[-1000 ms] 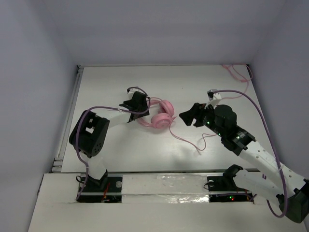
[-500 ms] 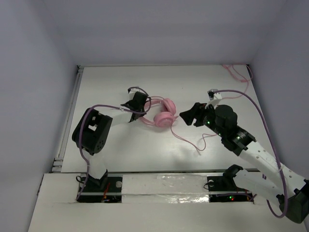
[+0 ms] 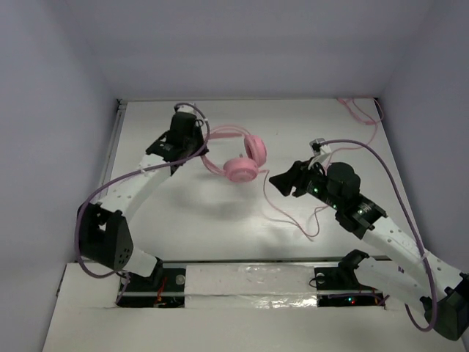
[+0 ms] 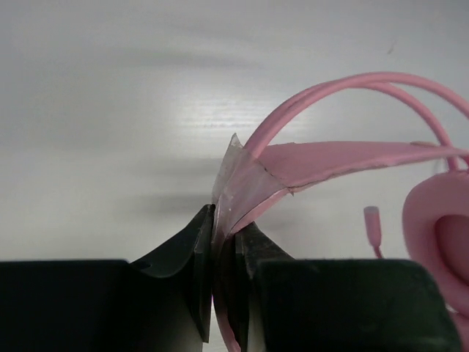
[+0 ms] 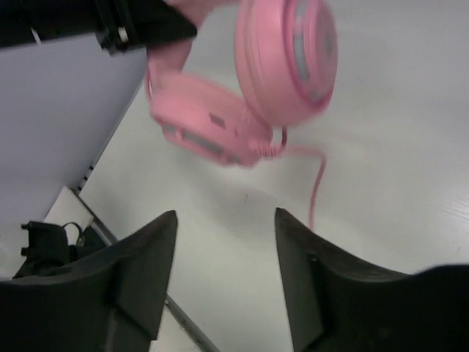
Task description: Wrap the headphones
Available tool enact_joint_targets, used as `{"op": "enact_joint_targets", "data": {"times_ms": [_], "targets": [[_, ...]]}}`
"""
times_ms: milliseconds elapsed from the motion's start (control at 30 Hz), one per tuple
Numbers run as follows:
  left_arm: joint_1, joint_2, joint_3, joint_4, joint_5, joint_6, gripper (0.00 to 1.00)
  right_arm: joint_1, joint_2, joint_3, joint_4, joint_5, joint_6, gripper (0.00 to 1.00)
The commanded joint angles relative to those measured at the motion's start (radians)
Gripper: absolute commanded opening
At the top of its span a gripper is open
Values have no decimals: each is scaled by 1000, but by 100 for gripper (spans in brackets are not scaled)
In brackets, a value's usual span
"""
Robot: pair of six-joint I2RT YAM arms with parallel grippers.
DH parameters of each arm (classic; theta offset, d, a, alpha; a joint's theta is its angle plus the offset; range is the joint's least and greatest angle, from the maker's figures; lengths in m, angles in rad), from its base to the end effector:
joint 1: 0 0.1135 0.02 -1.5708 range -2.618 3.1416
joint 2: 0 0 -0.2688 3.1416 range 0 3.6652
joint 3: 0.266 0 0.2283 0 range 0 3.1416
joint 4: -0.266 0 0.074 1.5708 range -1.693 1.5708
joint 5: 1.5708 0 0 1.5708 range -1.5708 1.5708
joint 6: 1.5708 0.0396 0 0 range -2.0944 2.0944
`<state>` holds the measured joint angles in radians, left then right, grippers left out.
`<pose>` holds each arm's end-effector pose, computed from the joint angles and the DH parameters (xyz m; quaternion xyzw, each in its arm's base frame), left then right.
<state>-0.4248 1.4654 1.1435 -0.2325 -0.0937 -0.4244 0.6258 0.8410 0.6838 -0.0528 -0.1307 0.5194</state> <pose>0.2895 -0.1269 0.3083 -0.0226 0.8727 -0.1630 0.4598 0.1417 0.1087 0.3150 -0.0823 0.7724 0.3828 0.5001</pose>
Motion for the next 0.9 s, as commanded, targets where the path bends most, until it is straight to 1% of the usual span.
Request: {"op": "enact_joint_targets", "data": {"times_ms": [0,33,67,133,200,267,300,333,367,433,467,533,600,633,667,733,800,833,867], "targets": [[75,-83,134,-27,175,12,0,0,13,-4,122,-139,-25,65],[101,-88,171,-33,195,13,0,0,23,-6,137,-177,-27,73],[113,-92,188,-37,221,16,0,0,39,-9,145,-190,-28,76],[133,-89,229,-65,251,24,0,0,55,-12,166,-208,-42,79],[152,-91,280,-79,313,26,0,0,84,-12,166,-185,-47,79],[173,-89,330,-96,342,27,0,0,96,-15,176,-120,-55,80],[173,-91,358,-112,345,32,0,0,95,-21,188,-63,-62,83],[173,-91,358,-122,345,32,0,0,90,-26,201,-40,-62,83],[173,-91,375,-128,356,36,0,0,90,-30,218,-20,-79,88],[195,-94,383,-136,390,30,0,0,131,-15,225,-3,-102,89],[195,-100,381,-128,440,13,0,0,157,-7,231,-4,-119,90],[204,-105,383,-114,477,-5,0,0,235,-4,267,26,-121,89],[204,-114,397,-105,522,-25,0,0,276,10,283,45,-113,88],[204,-116,406,-110,531,-30,0,0,297,5,330,66,-102,87],[204,-116,427,-114,545,-31,0,0,308,-4,352,77,-101,83],[213,-119,446,-122,563,-37,0,0,342,-3,399,71,-98,81],[224,-117,455,-104,624,-53,0,0,398,-18,459,60,-88,76],[237,-119,456,-94,643,-74,0,0,418,-24,526,42,-84,74],[248,-117,455,-85,673,-83,0,0,456,-27,550,39,-78,70]]}}
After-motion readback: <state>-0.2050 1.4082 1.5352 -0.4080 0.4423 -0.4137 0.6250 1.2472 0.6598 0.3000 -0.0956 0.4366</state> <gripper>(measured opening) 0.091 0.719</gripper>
